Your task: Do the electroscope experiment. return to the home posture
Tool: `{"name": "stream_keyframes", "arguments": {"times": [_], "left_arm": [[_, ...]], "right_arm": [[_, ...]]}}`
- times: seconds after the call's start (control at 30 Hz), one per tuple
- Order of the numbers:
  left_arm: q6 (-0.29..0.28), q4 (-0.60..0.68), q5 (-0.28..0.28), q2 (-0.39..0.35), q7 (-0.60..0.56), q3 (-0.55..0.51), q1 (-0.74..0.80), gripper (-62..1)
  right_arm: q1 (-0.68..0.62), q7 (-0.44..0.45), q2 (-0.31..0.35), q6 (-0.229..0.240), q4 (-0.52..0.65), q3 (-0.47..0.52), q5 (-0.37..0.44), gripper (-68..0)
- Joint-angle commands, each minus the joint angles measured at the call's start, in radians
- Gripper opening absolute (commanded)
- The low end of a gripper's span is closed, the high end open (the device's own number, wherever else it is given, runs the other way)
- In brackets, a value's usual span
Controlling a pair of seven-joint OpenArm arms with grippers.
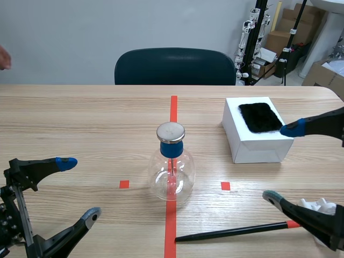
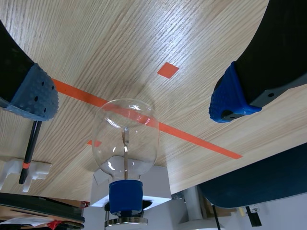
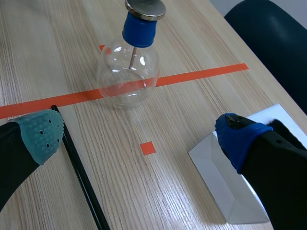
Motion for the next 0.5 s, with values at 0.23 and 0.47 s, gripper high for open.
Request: {"name": "stream_keyframes", "arguments": {"times": [0.23, 0.47], "left_arm": [[-0.002, 0.014, -0.043, -0.018, -0.014, -0.006, 0.0, 1.4], [-0.028, 0.135, -0.228, -0.105, -0.01, -0.012, 0.089, 1.4]], "right_arm": [[-0.192, 0.055, -0.118, -0.028, 0.063, 0.196, 0.024, 0.4], [-0.33, 0.059, -0.216, -0.029, 0.178, 0.308, 0.024, 0.4]]}}
